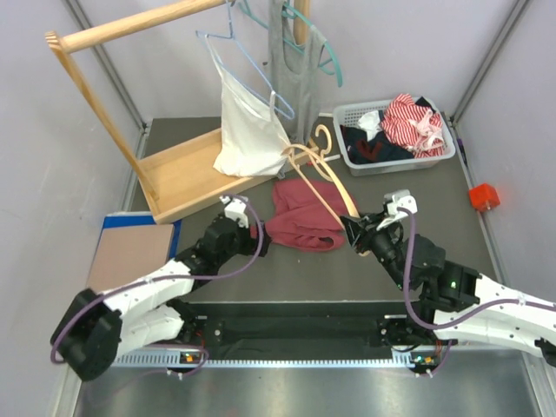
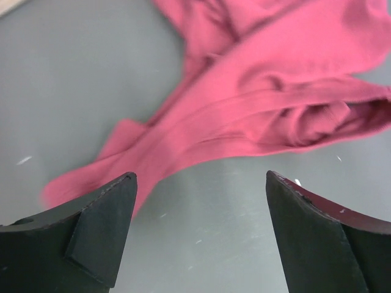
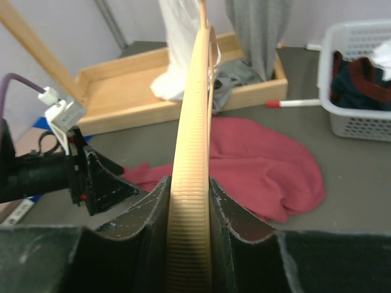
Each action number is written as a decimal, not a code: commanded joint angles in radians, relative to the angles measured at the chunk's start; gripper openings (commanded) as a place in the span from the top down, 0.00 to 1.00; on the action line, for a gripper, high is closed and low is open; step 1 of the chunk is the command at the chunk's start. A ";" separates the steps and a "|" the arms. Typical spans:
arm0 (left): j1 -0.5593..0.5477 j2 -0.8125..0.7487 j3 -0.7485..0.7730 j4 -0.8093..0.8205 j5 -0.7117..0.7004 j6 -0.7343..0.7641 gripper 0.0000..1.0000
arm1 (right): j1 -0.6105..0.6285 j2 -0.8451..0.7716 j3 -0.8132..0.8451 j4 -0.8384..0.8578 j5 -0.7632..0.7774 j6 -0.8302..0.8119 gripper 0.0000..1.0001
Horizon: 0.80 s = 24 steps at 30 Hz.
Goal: Place the tank top on the hanger
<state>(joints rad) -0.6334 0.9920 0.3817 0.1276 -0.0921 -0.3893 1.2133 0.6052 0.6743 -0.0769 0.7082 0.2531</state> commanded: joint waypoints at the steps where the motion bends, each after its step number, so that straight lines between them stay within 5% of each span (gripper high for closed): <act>1: -0.100 0.135 0.110 0.162 -0.015 0.069 0.09 | -0.001 0.018 0.039 -0.063 0.105 0.058 1.00; 12: -0.121 0.526 0.296 0.248 0.000 0.119 0.17 | -0.003 -0.041 0.004 -0.081 0.096 0.124 1.00; 15: -0.127 0.611 0.350 0.254 -0.014 0.116 0.32 | -0.003 -0.068 0.001 -0.083 0.099 0.124 1.00; 21: -0.153 0.717 0.414 0.288 0.002 0.083 0.96 | -0.003 -0.081 0.007 -0.098 0.128 0.114 1.00; 24: -0.170 0.761 0.462 0.322 0.037 0.075 1.00 | -0.003 -0.076 0.018 -0.100 0.140 0.109 1.00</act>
<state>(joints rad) -0.7784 1.7168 0.7616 0.3431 -0.1001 -0.2962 1.2125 0.5316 0.6724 -0.1925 0.8158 0.3630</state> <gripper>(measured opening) 0.021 0.260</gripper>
